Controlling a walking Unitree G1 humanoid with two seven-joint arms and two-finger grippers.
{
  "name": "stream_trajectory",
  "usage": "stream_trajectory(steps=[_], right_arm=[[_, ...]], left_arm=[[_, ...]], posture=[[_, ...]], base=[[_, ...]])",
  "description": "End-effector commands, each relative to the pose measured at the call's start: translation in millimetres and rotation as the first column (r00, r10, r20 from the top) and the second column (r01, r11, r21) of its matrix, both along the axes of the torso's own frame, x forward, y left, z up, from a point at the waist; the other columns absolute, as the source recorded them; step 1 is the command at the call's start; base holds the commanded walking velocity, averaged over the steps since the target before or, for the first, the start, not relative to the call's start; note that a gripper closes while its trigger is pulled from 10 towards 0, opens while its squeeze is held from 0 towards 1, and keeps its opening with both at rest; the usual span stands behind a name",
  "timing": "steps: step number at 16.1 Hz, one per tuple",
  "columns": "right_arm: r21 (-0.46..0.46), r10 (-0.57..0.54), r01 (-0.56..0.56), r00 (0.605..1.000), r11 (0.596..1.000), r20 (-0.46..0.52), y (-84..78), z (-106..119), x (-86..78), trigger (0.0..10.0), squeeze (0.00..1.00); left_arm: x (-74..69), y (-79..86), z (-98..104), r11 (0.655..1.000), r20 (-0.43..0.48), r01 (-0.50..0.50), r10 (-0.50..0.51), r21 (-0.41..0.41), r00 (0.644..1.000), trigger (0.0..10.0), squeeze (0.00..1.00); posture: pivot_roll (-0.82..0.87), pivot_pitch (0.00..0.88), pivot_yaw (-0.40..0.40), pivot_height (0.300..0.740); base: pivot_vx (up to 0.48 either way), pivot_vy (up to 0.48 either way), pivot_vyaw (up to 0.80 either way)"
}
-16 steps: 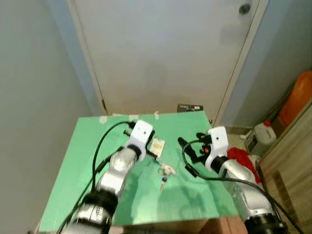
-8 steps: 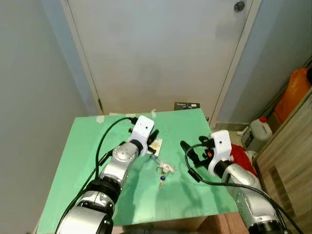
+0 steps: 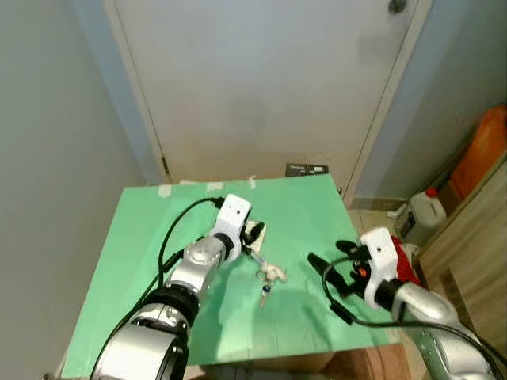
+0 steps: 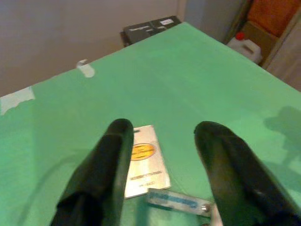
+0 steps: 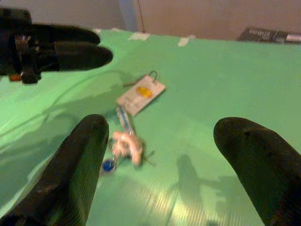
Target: Hang keys on a hook
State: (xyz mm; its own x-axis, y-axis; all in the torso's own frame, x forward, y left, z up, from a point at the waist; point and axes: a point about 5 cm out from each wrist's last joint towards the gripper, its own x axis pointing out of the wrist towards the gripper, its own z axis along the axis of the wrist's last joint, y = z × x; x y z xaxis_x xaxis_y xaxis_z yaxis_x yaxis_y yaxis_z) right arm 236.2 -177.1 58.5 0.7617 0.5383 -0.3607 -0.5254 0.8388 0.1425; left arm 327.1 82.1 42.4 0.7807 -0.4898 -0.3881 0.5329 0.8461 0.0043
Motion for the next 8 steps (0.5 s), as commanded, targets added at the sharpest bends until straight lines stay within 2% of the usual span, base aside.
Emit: stream_trajectory(steps=[1,5,7,8], right_arm=[[0.0,0.017,-0.017,1.0,1.0,0.003,1.3,4,-2.0,10.0,0.0],[0.011,0.019,-0.019,1.0,1.0,-0.014,1.9,9,-16.3,10.0,0.0],[0.008,0.014,-0.013,1.0,1.0,-0.027,-3.9,13,-27.0,10.0,0.0],[-0.004,0.003,-0.003,0.999,1.0,-0.051,-10.1,12,-38.0,10.0,0.0]], left_arm=[[-1.8,-7.8,0,0.999,-0.01,0.043,-0.043,-0.022,0.999,10.0,1.0],[-8.9,-21.0,-7,0.996,-0.044,0.092,-0.092,-0.015,0.995,10.0,1.0],[-10.8,-23.5,-10,0.994,-0.06,0.112,-0.112,-0.004,0.992,10.0,1.0],[-12.6,-21.0,-14,0.996,-0.086,0.091,-0.09,0.009,0.992,10.0,0.0]], posture=[[-0.14,0.012,0.031,0.74],[-0.18,0.056,0.033,0.74],[-0.21,0.083,0.032,0.74],[-0.23,0.105,0.03,0.74]], base=[[0.0,0.0,0.0],[0.0,0.0,0.0],[0.0,0.0,0.0],[0.0,0.0,0.0]])
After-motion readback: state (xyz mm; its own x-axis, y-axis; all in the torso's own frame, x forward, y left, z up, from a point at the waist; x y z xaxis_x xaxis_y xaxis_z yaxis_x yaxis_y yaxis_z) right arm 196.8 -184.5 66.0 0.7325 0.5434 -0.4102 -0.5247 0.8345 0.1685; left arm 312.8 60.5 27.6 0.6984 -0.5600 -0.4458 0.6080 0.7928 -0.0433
